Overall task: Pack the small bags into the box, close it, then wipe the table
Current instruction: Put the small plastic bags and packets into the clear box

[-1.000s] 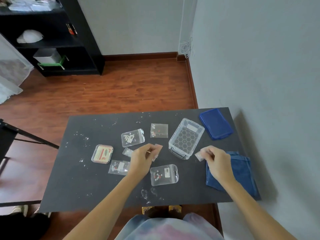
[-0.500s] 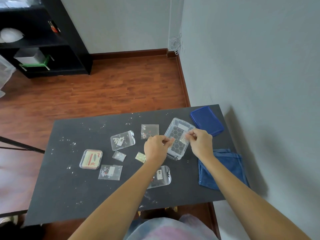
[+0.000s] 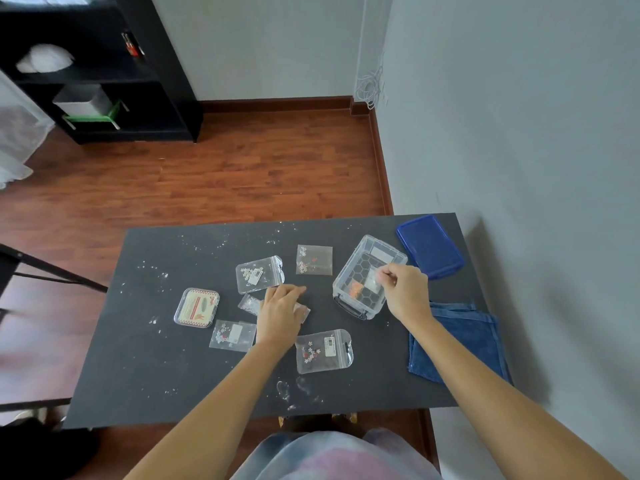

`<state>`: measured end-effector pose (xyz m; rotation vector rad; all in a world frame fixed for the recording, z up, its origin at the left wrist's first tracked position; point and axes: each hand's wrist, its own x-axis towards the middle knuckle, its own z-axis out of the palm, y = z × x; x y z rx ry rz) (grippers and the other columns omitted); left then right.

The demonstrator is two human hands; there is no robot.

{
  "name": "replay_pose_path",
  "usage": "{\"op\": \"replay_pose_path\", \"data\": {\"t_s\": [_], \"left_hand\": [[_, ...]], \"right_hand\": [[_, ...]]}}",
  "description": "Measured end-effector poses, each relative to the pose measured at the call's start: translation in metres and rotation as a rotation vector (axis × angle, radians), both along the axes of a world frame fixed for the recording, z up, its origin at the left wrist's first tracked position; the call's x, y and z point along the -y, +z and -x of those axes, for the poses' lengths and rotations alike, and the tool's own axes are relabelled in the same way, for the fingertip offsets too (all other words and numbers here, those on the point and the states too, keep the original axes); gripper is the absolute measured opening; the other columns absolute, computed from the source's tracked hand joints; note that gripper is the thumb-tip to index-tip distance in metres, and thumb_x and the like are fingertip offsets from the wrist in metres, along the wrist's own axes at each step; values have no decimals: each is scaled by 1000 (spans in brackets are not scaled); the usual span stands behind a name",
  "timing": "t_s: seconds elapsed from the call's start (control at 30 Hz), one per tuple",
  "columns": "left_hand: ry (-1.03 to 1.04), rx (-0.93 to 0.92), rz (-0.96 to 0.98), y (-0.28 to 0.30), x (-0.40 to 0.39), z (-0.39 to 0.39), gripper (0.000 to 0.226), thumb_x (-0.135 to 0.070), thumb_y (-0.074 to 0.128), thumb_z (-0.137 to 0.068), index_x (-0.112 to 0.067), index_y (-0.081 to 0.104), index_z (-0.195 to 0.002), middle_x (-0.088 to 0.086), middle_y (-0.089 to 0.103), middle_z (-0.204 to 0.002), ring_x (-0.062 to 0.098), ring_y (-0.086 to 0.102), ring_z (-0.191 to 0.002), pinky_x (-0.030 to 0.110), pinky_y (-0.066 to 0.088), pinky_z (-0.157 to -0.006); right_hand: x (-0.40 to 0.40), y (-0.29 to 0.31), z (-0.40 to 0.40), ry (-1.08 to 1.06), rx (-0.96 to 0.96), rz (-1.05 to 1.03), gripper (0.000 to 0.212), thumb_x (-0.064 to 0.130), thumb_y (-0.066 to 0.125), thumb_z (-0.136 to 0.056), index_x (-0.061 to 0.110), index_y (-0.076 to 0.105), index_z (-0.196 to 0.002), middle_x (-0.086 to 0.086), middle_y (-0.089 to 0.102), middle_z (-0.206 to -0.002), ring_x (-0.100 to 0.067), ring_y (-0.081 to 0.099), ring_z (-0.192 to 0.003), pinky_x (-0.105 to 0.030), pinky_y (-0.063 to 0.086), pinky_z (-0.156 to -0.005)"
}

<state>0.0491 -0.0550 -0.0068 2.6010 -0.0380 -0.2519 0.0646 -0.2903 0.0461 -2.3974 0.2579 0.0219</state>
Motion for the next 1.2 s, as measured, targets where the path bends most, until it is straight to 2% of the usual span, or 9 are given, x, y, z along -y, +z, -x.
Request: {"op": "replay_pose_path", "data": {"t_s": [0.17,0.37,0.47,0.53,0.6,0.73,0.9,1.0,1.2], "left_hand": [[-152,-83,6,-8,-12,4,46,-15,56,-94,-15,50,-139,0,47,-146,21,36,-136,36,35,-111],[-87,-136,60,-9,-15,-3,50,-10,64,-88,-12,52,-137,6,53,-125,25,46,-119,33,39,-102],[-26,-188,109,-8,-18,-6,47,-13,69,-84,-11,57,-130,7,54,-121,26,54,-108,36,45,-95],[-30,-198,71,-8,-20,-8,40,-18,70,-82,-12,60,-121,6,56,-116,24,54,-108,37,47,-90],[-38,-209,29,-8,-21,-11,28,-22,71,-81,-13,63,-106,4,56,-107,24,53,-105,36,46,-84],[-79,-226,5,-9,-24,-10,15,-25,66,-84,-10,63,-86,3,53,-96,24,51,-100,30,39,-75],[-4,-87,222,0,-24,-9,21,-32,72,-83,-20,60,-71,-9,51,-73,8,49,-70,20,34,-60],[95,-43,439,16,-12,-17,18,-22,74,-82,-27,63,-69,-14,59,-65,0,50,-60,14,38,-59],[193,-47,735,47,13,-38,2,-10,75,-81,-11,74,-83,-11,66,-68,-8,56,-57,6,42,-62]], "right_hand": [[-3,-4,4,10,-44,16,19,12,58,-96,8,75,-89,-6,76,-85,-33,64,-88,-45,52,-83],[-7,-3,8,-12,-54,55,21,17,62,-94,11,73,-112,-7,76,-102,-29,61,-104,-50,48,-94],[-11,5,19,-14,115,83,19,16,65,-93,12,72,-109,-4,74,-97,-26,56,-100,-44,48,-89],[-16,10,34,110,315,102,11,11,66,-91,12,72,-100,0,72,-89,-21,57,-89,-33,48,-79],[-22,8,55,306,363,102,9,9,66,-90,11,72,-97,1,70,-86,-16,59,-83,-25,50,-74],[-37,-20,86,545,7,137,23,15,61,-93,14,68,-115,-1,67,-111,-18,60,-105,-29,51,-90],[-46,-51,87,542,-253,249,68,37,65,-88,19,37,-148,2,39,-152,-18,31,-140,-32,31,-113],[-48,-59,85,563,-270,333,79,40,68,-85,20,29,-151,4,33,-154,-20,30,-140,-35,31,-111],[-50,-63,80,494,-299,318,82,35,74,-80,20,32,-149,-1,44,-135,-23,38,-127,-36,34,-105]]}}
